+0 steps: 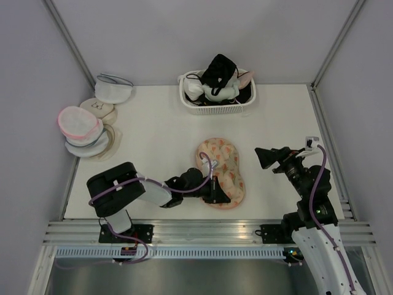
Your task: Unzip the laundry bag and remove the bra
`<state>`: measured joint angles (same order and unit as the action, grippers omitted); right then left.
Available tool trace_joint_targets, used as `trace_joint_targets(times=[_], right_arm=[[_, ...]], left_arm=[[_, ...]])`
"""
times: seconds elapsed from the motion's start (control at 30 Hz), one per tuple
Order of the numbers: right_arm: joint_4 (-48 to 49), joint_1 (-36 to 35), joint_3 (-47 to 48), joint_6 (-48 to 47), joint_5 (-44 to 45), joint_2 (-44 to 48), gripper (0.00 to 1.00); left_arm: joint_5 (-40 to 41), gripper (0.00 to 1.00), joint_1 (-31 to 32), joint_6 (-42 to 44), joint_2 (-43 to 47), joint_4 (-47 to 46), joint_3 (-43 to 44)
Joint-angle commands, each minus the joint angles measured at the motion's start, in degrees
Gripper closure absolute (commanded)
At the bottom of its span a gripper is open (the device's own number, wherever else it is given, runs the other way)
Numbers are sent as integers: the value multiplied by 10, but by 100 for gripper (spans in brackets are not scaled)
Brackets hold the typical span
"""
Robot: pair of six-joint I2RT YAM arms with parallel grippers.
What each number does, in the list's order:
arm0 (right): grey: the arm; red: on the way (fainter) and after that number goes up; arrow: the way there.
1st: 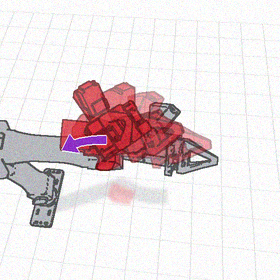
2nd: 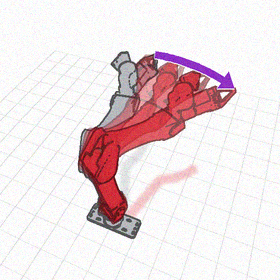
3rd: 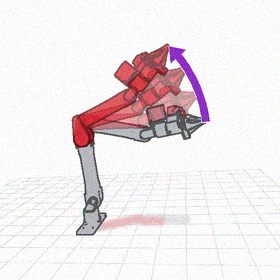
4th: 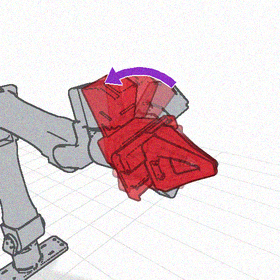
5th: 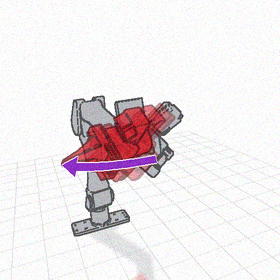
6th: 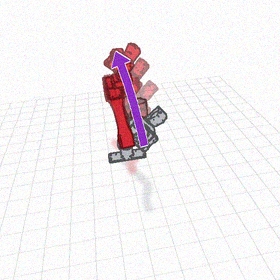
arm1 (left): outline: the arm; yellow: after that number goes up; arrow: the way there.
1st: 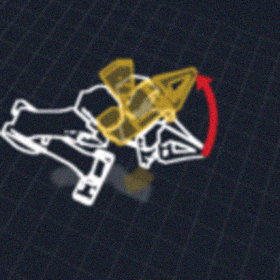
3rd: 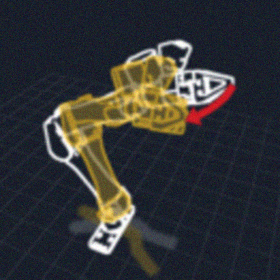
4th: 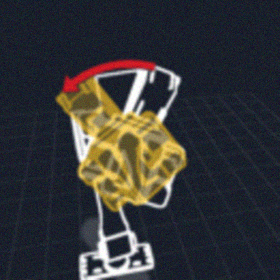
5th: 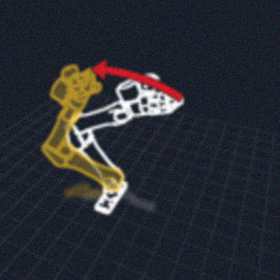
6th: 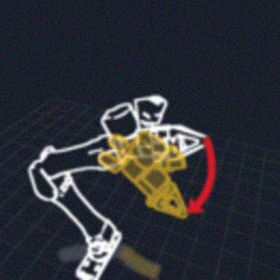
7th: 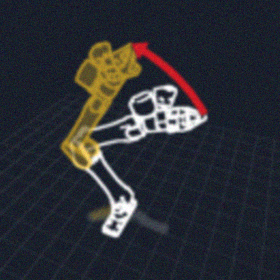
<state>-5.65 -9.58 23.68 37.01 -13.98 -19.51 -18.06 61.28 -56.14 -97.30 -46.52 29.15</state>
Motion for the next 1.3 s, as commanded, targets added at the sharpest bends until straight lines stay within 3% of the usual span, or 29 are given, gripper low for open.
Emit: trace_joint_targets(times=[0.0, 0.1, 0.13, 0.33, 0.5, 0.73, 0.8, 0.83, 0.87, 1.13, 1.27], right_arm=[[-12, -2, 1, -12, 20, 16, 2], [-8, -2, -7, -12, 20, 15, 2], [-6, -2, -9, -12, 20, 11, 2], [-21, -2, 7, -43, -12, -124, 2], [12, -20, 38, -66, -36, -249, 2], [132, -110, 87, -86, 9, -402, 4], [160, -126, 96, -80, -11, -439, 23], [182, -127, 112, -77, -33, -480, 69], [192, -127, 119, -72, -34, -502, 99], [234, -127, 210, -59, -25, -713, 100], [231, -134, 226, -55, -18, -748, 100]], left_arm=[[10, 98, 2, 8, 30, 94, 15], [76, 98, 2, 60, 61, 229, 43], [93, 98, 2, 87, 79, 321, 63], [201, 98, 2, 149, 131, 503, 92], [257, 98, 2, 180, 133, 566, 118], [219, 98, 2, 176, 134, 530, 114], [230, 98, 2, 175, 143, 531, 109], [232, 98, 2, 176, 148, 531, 108], [234, 98, 2, 175, 154, 531, 105], [242, 98, 2, 162, 209, 526, 72], [232, 98, 2, 145, 214, 510, 62]])
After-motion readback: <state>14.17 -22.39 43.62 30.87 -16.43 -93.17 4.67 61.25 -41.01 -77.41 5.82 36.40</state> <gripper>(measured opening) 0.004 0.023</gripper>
